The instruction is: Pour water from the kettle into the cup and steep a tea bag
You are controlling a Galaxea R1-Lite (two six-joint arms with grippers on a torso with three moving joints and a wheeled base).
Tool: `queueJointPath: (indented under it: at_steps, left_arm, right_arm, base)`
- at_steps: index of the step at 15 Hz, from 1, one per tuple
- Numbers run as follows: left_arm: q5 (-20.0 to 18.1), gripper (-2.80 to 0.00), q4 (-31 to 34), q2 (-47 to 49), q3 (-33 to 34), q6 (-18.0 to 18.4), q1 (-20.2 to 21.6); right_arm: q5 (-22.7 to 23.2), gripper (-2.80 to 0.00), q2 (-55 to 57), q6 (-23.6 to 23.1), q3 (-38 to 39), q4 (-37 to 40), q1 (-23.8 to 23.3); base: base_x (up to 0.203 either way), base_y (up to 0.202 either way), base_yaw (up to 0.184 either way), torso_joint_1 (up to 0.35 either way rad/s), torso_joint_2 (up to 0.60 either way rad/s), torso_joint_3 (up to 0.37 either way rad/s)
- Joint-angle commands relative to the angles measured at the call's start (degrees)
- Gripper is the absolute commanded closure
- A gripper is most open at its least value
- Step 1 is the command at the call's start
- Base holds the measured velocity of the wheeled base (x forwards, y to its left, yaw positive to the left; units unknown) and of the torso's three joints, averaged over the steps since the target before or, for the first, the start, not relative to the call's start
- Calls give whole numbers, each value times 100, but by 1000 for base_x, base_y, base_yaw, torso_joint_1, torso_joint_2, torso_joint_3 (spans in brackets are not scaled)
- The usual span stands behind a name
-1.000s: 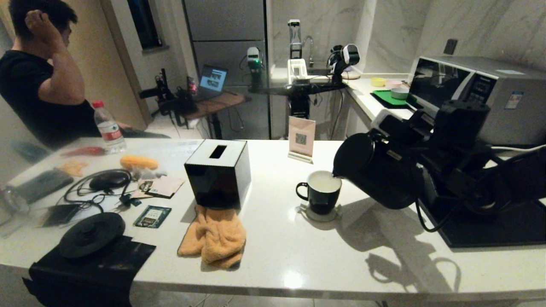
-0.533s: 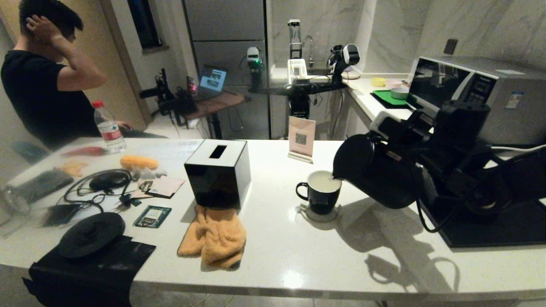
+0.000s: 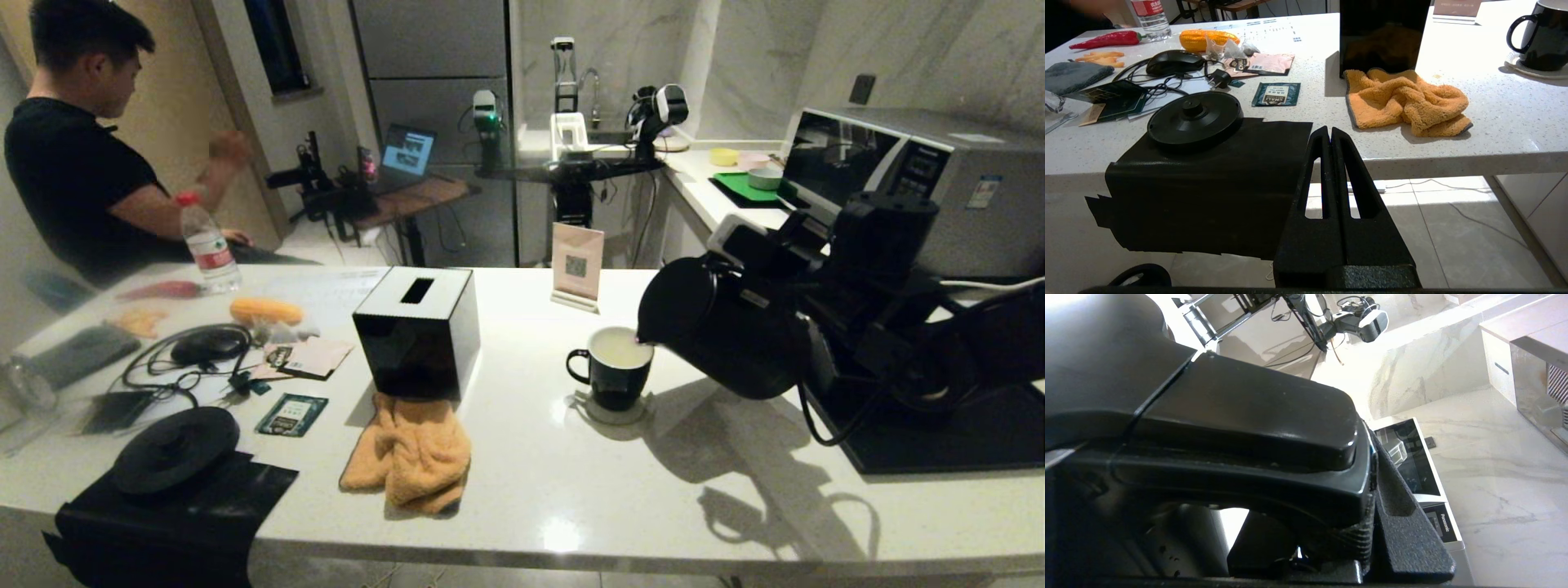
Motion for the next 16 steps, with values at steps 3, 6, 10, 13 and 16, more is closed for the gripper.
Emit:
queueJointPath:
  at_steps: [3, 6, 10, 13, 16]
  left_arm:
    - [-2, 0, 0, 0, 0, 1, 0]
    - [-2, 0, 0, 0, 0, 1, 0]
    - [-2, 0, 0, 0, 0, 1, 0]
    - [-2, 0, 0, 0, 0, 1, 0]
    - [-2, 0, 0, 0, 0, 1, 0]
  right_arm:
    - [-8, 0, -14, -36, -117, 11, 3]
    - [-8, 0, 1, -50, -237, 56, 19]
    - [1, 0, -17, -115, -237, 30, 56]
    - [1, 0, -25, -115, -221, 21, 73]
    - [10, 0, -34, -100, -167, -12, 82]
  base:
    - [0, 0, 0, 0, 0, 0]
    - [0, 0, 0, 0, 0, 0]
    - [0, 0, 0, 0, 0, 0]
    - [0, 0, 0, 0, 0, 0]
    - [0, 0, 0, 0, 0, 0]
